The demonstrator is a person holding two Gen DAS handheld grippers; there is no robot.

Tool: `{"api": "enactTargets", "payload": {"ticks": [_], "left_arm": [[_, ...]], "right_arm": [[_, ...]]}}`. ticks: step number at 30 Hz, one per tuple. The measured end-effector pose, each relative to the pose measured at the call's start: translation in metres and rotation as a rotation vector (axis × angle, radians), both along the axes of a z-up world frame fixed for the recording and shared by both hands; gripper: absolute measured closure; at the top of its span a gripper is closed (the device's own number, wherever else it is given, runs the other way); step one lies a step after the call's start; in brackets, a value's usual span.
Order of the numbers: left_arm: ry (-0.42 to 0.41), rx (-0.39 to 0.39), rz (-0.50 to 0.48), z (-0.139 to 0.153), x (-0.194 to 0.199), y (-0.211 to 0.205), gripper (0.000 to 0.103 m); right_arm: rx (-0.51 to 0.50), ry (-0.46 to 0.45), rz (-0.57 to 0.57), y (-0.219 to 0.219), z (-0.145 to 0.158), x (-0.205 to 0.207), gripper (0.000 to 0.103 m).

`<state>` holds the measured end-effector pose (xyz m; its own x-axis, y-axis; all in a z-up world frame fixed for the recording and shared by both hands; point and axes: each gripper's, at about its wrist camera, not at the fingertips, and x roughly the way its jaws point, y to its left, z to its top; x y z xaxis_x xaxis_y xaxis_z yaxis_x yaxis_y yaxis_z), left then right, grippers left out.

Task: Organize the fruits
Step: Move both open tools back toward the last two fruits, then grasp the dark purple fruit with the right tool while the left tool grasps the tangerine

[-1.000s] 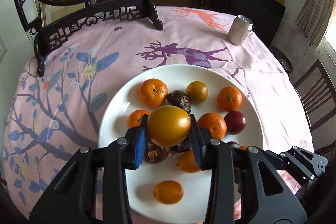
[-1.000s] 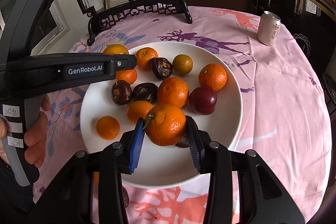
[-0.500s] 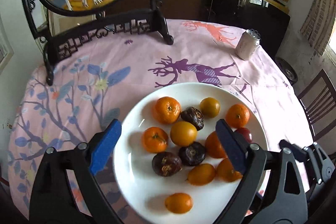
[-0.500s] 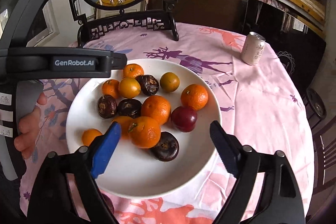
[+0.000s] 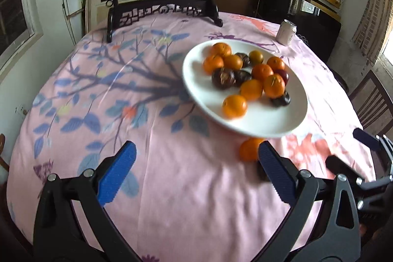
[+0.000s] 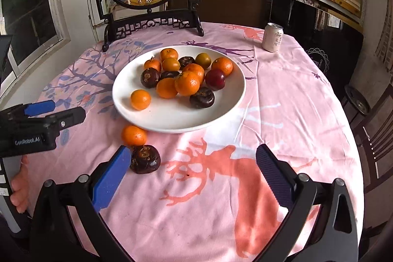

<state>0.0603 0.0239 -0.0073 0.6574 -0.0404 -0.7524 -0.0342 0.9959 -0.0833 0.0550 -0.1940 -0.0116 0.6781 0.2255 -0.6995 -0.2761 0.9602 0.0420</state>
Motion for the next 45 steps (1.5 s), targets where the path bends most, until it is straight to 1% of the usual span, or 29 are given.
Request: {"api": "enactTargets", "payload": {"ticks": [3,5,9,14,15,16,17,19,20,22,23,25,28,32,35,39,42,43,44,45], "left_arm": [[0.003,0.015,0.026,-0.005,-0.014,0.008,0.002],[0.007,0.01,0.038,-0.007,-0.02,0.014,0.002],[0.021,-0.001,0.051,-0.012,-0.028,0.026,0.002],[0.032,-0.016,0.067,-0.017,-0.035,0.037,0.002],[0.035,-0.02,0.071,-0.017,-0.036,0.039,0.002],[0.036,-0.022,0.074,-0.018,-0.037,0.042,0.002],[0.036,-0.023,0.08,-0.018,-0.037,0.044,0.002],[0.037,-0.027,0.087,-0.018,-0.038,0.046,0.002],[0.038,-0.029,0.088,-0.018,-0.038,0.046,0.002],[0.036,-0.022,0.087,-0.017,-0.039,0.046,0.002],[0.035,-0.017,0.085,-0.017,-0.039,0.044,0.002],[0.041,-0.005,0.075,-0.018,-0.038,0.038,0.002],[0.059,0.01,0.042,-0.02,-0.033,0.022,0.002],[0.094,0.021,-0.022,-0.03,-0.019,-0.013,0.002],[0.116,0.035,-0.059,-0.042,-0.003,-0.041,0.002],[0.153,0.039,-0.066,-0.058,0.021,-0.067,0.002],[0.162,0.04,-0.059,-0.065,0.036,-0.075,0.003],[0.162,0.031,-0.058,-0.066,0.04,-0.078,0.006],[0.164,0.022,-0.057,-0.067,0.043,-0.079,0.013],[0.17,0.019,-0.054,-0.069,0.046,-0.08,0.018]], "right_arm": [[0.005,0.014,0.033,0.01,-0.003,-0.011,0.001],[0.008,0.049,0.063,0.019,-0.013,-0.013,0.001],[0.003,0.127,0.122,0.045,-0.036,-0.003,0.001],[0.046,0.186,0.137,0.055,-0.053,0.013,0.002],[0.044,0.191,0.136,0.057,-0.055,0.016,0.011],[0.036,0.197,0.137,0.059,-0.057,0.019,0.018],[0.027,0.21,0.142,0.062,-0.06,0.022,0.028],[0.007,0.234,0.142,0.066,-0.068,0.029,0.033],[-0.011,0.222,0.142,0.069,-0.069,0.029,0.034],[-0.06,0.19,0.137,0.074,-0.07,0.029,0.053],[-0.054,0.183,0.141,0.073,-0.069,0.028,0.059],[-0.014,0.201,0.14,0.065,-0.067,0.027,0.06],[0.007,0.191,0.111,0.044,-0.059,0.016,0.06],[0.01,0.17,0.037,0.001,-0.052,-0.003,0.06],[0.032,0.164,0.006,-0.026,-0.051,-0.013,0.06],[0.063,0.167,-0.014,-0.047,-0.055,-0.018,0.059],[0.082,0.178,-0.012,-0.054,-0.058,-0.016,0.06],[0.087,0.179,-0.009,-0.056,-0.059,-0.015,0.06],[0.09,0.181,-0.006,-0.056,-0.06,-0.015,0.06],[0.093,0.182,-0.004,-0.056,-0.06,-0.014,0.06]]}}
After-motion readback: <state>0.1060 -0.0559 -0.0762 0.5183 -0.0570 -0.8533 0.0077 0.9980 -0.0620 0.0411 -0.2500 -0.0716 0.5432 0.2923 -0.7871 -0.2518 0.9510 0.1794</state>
